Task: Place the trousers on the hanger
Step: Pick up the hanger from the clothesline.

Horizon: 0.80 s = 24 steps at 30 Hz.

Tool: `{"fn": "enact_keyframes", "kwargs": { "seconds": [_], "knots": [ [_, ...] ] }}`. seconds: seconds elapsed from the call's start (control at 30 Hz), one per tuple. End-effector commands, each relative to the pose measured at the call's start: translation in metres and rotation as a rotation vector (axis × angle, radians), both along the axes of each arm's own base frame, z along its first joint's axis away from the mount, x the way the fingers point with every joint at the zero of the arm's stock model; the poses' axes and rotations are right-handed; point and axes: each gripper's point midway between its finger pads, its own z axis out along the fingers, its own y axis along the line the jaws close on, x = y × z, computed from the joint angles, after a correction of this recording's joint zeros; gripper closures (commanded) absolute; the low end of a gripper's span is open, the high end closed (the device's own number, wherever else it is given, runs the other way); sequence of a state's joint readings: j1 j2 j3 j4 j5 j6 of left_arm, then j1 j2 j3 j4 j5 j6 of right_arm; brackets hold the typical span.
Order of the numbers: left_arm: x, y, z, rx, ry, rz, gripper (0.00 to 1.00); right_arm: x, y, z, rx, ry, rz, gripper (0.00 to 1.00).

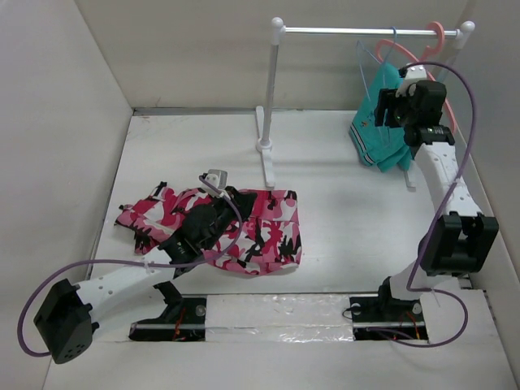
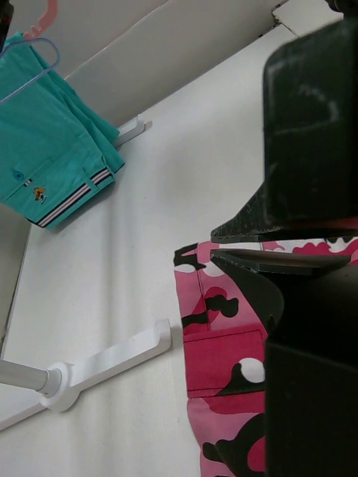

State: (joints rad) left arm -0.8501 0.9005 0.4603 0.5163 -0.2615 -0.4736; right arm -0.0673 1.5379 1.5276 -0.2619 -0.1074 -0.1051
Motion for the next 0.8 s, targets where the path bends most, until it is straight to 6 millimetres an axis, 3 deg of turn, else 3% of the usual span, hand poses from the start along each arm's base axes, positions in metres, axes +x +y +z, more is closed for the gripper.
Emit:
{"fn": "enact_keyframes", "kwargs": {
  "seconds": [0.0,0.1,0.17,0.23,0.33,0.4,0.43,0.47,0.77],
  "knots": [
    [-0.001,-0.007,0.012,-0.017,-0.038,-0.032,0.93,-0.005,0.028,0.027,-0.008,-0.077,0.142,0.31],
    [-0.001,-0.01,0.009,-0.012,-0.029,-0.043,0.93,0.006,0.028,0.002,0.006,-0.033,0.138,0.37],
    [0.001,-0.01,0.007,-0.003,-0.021,-0.037,0.93,0.01,0.025,-0.005,0.021,-0.037,0.131,0.49],
    [0.001,-0.009,0.007,-0.001,-0.02,-0.032,0.93,0.009,0.024,-0.017,0.03,-0.018,0.125,0.69],
    [0.002,-0.009,0.006,0.001,-0.02,-0.026,0.93,0.009,0.026,-0.014,0.028,-0.047,0.112,0.73],
    [0.002,-0.009,0.006,0.002,-0.019,-0.029,0.93,0.005,0.029,-0.01,0.023,-0.056,0.111,0.78],
    [0.002,-0.01,0.006,0.002,-0.019,-0.031,0.93,0.003,0.026,-0.009,0.018,-0.059,0.097,0.94],
    [0.002,-0.01,0.005,0.002,-0.019,-0.034,0.93,-0.001,0.028,0.0,0.008,-0.078,0.089,0.99],
    [0.003,-0.014,0.003,0.018,-0.013,-0.045,0.91,-0.032,0.023,0.06,-0.016,-0.218,0.028,1.0]
  ]
}}
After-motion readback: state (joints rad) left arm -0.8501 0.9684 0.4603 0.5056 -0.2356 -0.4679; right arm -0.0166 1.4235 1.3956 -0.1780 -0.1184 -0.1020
